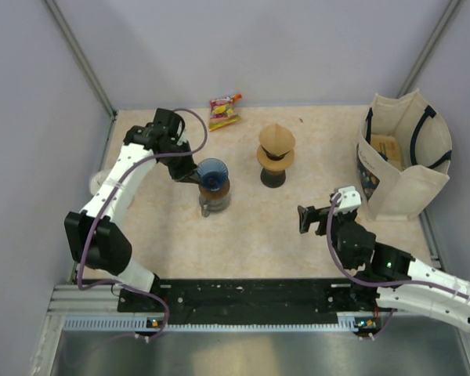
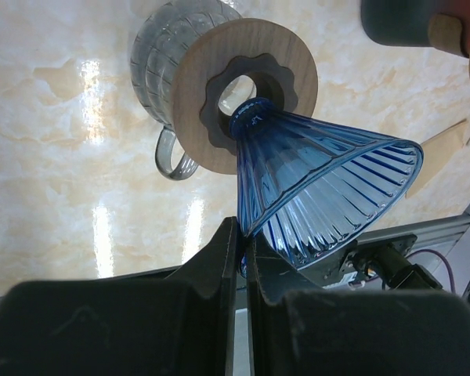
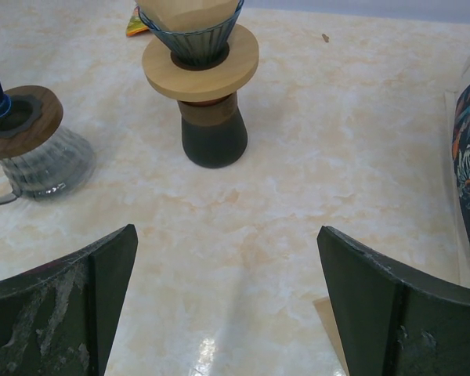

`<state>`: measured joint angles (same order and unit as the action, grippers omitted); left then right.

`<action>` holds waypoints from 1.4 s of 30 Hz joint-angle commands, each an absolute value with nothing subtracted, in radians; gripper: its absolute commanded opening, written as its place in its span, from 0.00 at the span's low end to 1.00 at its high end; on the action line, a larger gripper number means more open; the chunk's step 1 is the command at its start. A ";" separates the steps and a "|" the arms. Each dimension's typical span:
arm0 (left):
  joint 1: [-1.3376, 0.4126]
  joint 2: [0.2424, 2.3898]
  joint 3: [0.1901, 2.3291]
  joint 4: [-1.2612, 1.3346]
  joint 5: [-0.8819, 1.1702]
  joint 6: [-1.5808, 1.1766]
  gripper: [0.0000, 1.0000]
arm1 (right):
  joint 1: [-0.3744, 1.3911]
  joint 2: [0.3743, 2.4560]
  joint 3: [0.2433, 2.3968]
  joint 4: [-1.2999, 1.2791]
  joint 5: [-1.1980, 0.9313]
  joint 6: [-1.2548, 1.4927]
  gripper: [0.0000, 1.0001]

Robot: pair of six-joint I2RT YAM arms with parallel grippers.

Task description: Place the coffee filter in the dripper

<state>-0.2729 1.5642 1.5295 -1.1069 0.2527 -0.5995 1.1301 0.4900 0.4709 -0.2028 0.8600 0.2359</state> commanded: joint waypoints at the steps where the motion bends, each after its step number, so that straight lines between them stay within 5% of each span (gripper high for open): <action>1: -0.253 1.566 1.554 -1.078 0.314 -0.583 0.00 | 1.141 0.476 0.465 -0.169 0.865 0.224 0.98; 27: -0.209 1.706 1.591 -1.203 0.367 -0.541 0.00 | 1.138 0.509 0.477 -0.048 0.804 0.239 0.99; 36: -0.206 1.687 1.585 -1.192 0.353 -0.540 0.00 | 1.102 0.949 0.809 0.012 0.546 0.302 0.99; 42: -0.206 1.669 1.531 -1.148 0.356 -0.543 0.00 | 0.913 1.256 1.098 -0.117 0.103 0.439 0.90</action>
<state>-0.2108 1.7065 1.5555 -1.1679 0.3523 -0.5507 0.9920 1.1278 0.9474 -0.0742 0.4065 0.3538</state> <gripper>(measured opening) 0.093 0.920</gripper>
